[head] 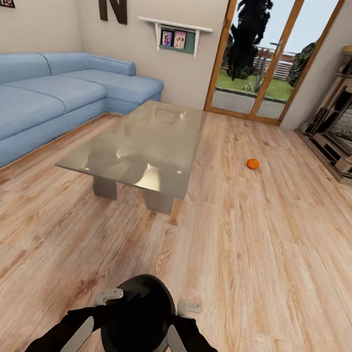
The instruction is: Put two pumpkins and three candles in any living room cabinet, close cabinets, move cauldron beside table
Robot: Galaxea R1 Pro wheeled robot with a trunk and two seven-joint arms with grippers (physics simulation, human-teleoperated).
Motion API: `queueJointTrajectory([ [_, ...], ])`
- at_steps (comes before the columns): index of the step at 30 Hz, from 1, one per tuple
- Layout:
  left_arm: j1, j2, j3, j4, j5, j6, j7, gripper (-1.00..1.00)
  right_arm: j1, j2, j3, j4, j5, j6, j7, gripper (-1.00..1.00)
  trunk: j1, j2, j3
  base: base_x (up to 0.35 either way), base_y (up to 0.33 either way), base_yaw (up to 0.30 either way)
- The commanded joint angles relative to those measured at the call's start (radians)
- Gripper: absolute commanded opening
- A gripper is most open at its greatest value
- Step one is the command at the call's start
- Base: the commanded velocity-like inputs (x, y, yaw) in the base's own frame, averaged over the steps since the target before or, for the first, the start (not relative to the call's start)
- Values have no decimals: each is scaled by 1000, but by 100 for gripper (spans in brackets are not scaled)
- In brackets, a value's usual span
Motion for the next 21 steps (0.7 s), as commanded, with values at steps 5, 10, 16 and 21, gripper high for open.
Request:
queueJointTrajectory([
  [5, 0, 1, -3, -3, 11, 4, 11, -100, -1, 0, 2, -4, 5, 5, -10, -100, -20, 35, 15, 0, 0, 0],
  [10, -1, 1, -4, -3, 11, 4, 11, -100, -1, 0, 2, -8, 4, 5, -10, -100, -39, 70, 31, 0, 0, 0],
  [16, 0, 1, -3, -3, 12, 4, 10, -100, -1, 0, 3, -10, 3, 5, -10, -100, -62, 112, 49, 0, 0, 0],
  [21, -1, 1, -3, -3, 12, 4, 10, -100, -1, 0, 3, -9, 0, 6, -10, -100, -81, 147, 65, 0, 0, 0],
])
